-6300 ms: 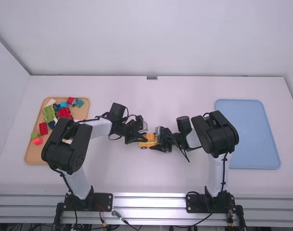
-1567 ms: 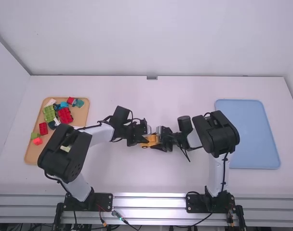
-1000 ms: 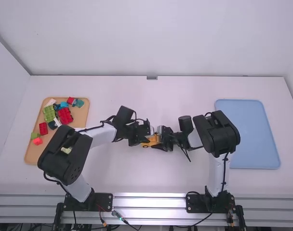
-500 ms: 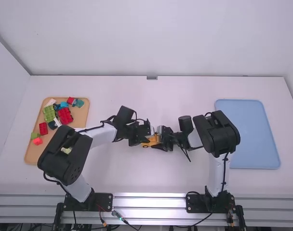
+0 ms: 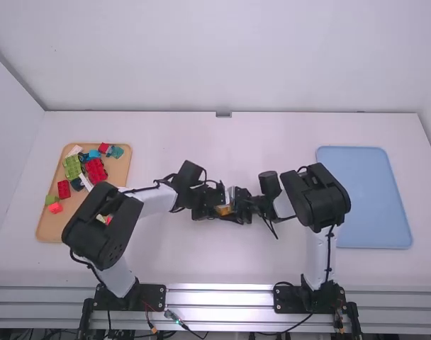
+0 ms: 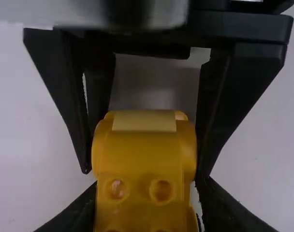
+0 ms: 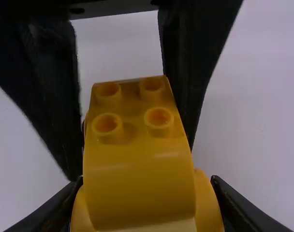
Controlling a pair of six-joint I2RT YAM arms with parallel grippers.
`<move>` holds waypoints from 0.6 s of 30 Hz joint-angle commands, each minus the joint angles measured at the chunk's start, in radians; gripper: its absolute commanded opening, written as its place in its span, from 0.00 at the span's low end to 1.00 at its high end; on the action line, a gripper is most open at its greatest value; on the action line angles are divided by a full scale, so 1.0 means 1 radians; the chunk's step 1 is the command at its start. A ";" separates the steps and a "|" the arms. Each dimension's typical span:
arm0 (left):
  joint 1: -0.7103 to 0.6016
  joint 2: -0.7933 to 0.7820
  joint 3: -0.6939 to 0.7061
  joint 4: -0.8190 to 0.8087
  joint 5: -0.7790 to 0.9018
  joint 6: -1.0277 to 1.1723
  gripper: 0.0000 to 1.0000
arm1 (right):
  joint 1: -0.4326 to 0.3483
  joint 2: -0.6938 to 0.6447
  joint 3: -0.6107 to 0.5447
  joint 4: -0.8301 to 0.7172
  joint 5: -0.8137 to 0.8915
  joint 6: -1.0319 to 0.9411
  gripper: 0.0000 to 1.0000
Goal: Assemble lego blocks to make yellow taxi
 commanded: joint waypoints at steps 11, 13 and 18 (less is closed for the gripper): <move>0.008 -0.032 -0.010 -0.004 0.016 0.003 0.47 | -0.003 0.008 0.007 -0.005 0.021 0.003 0.57; 0.007 -0.035 -0.010 -0.005 0.016 0.004 0.67 | -0.003 0.008 0.007 -0.005 0.021 0.003 0.57; 0.041 -0.050 -0.010 -0.005 0.026 0.004 0.99 | -0.003 0.008 0.007 -0.005 0.021 0.003 0.57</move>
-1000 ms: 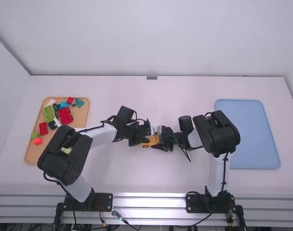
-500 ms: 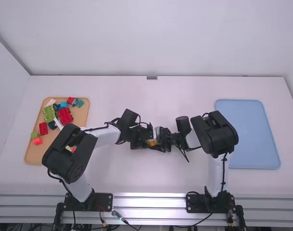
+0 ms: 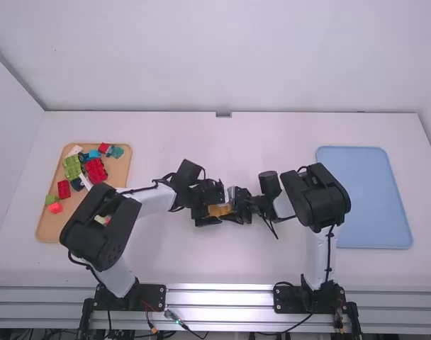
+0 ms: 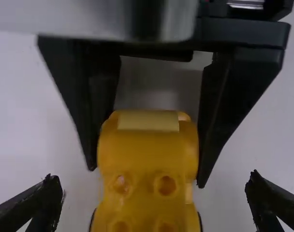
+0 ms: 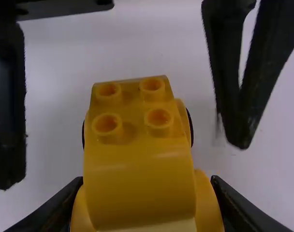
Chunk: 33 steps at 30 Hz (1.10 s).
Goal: Assemble lego blocks to make yellow taxi
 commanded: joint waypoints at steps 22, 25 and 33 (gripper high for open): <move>0.518 -0.250 -0.093 -0.265 0.593 0.415 0.99 | 0.018 0.008 0.029 -0.005 0.016 0.003 0.93; 0.532 -0.250 -0.110 -0.240 0.603 0.415 0.99 | 0.038 0.008 0.042 -0.005 0.010 0.003 0.93; 0.525 -0.250 -0.119 -0.228 0.602 0.415 0.99 | 0.074 0.008 0.065 -0.010 0.023 0.003 0.45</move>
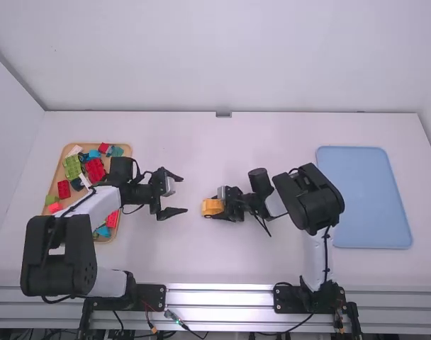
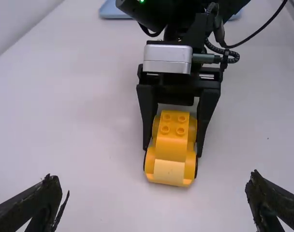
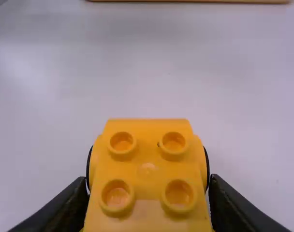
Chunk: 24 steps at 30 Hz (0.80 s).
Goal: Assemble lego blocks to make yellow taxi
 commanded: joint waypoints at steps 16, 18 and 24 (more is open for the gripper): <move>-0.012 -0.007 -0.056 0.318 -0.053 -0.332 0.99 | -0.342 -0.350 -0.052 -0.259 0.335 0.119 0.40; -0.013 -0.007 -0.076 0.403 -0.053 -0.379 0.99 | -0.424 -0.426 -0.052 -0.350 0.404 0.114 0.36; -0.013 -0.007 -0.121 0.602 -0.062 -0.488 0.99 | -0.660 -0.524 -0.053 -0.435 0.432 0.120 0.33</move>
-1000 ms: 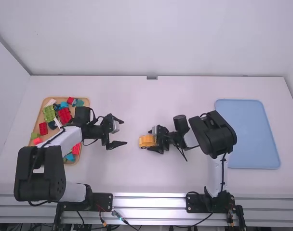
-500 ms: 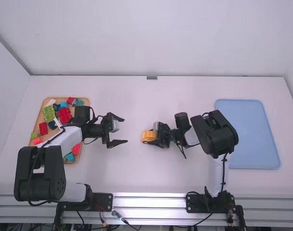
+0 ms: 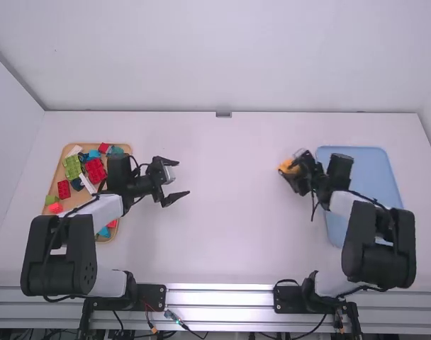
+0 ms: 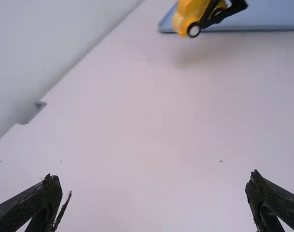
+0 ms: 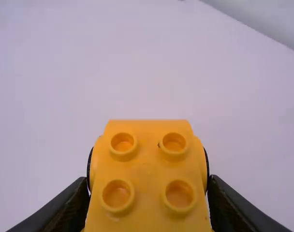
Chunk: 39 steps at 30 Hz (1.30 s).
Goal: Assemble lego blocks to make yellow taxi
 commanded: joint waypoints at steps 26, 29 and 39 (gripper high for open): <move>-0.018 -0.007 -0.019 0.134 -0.253 -0.359 0.99 | -0.424 0.149 0.002 0.107 0.292 0.223 0.58; -0.017 -0.007 -0.019 0.134 -0.287 -0.377 0.99 | -0.424 0.154 0.014 0.064 0.314 0.219 0.72; -0.021 -0.008 0.002 0.130 -0.445 -0.561 0.99 | -0.405 0.096 0.029 0.017 0.359 0.285 0.99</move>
